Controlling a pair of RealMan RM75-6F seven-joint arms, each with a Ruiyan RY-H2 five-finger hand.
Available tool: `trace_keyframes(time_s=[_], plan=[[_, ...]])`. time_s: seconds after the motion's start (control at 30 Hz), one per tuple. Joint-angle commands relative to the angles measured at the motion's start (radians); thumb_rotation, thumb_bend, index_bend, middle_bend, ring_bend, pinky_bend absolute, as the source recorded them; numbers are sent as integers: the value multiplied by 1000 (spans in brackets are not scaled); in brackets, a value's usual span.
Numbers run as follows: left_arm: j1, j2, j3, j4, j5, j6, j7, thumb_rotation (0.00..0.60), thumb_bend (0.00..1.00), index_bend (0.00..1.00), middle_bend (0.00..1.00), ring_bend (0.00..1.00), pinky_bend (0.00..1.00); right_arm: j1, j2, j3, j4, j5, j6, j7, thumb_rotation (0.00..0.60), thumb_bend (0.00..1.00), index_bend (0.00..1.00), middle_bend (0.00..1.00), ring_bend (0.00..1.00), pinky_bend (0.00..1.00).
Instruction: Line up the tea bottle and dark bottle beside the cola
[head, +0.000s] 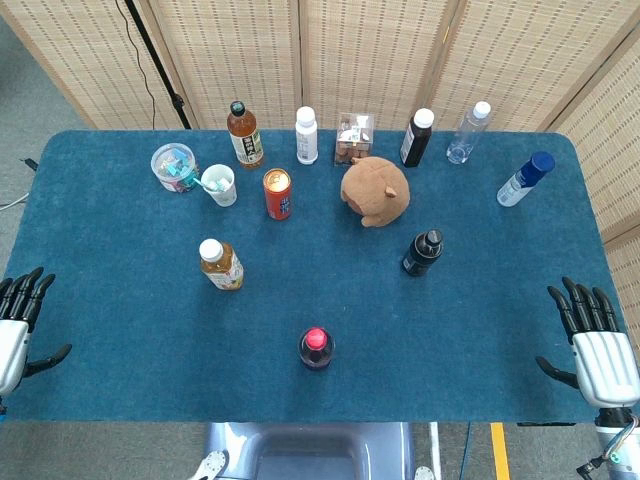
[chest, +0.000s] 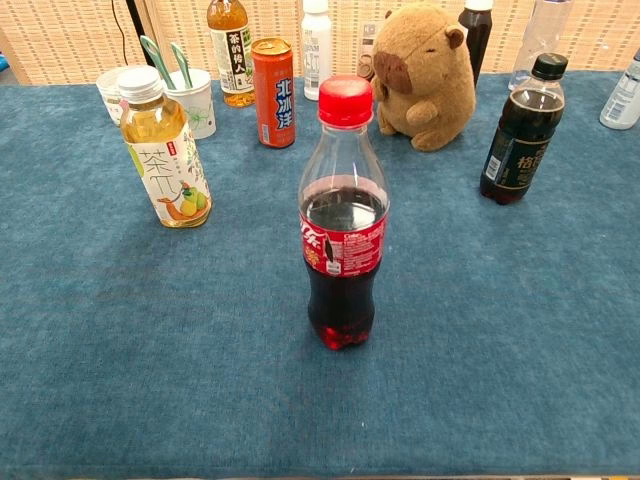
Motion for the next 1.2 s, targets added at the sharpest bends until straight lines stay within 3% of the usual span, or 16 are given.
trace_keyframes(time_s=[0.03,0.37,0.5,0.83,1.2], plan=[[1,0,-1,0,-1,1,0,600,142,0,0,0,0,1,-10,5,16,-9,13,17,600,0,0,0,0,0],[2,12,8,-7,8,-3,-2,600,140,0,0,0,0,30,13,10,39,61,-95,200,600,0,0,0,0,0],[0,35,20,-3,26,-12,-27,600,44,0,0,0,0,72,18,20,79,104,-197,325,600,0,0,0,0,0],[7,32,11,-4,26,13,-42,600,0,0,0,0,0,205,-122,38,316,90,-374,656,600,0,0,0,0,0],[12,33,-3,-5,-5,14,-54,600,0,0,0,0,0,342,-249,79,422,130,-525,722,600,0,0,0,0,0]])
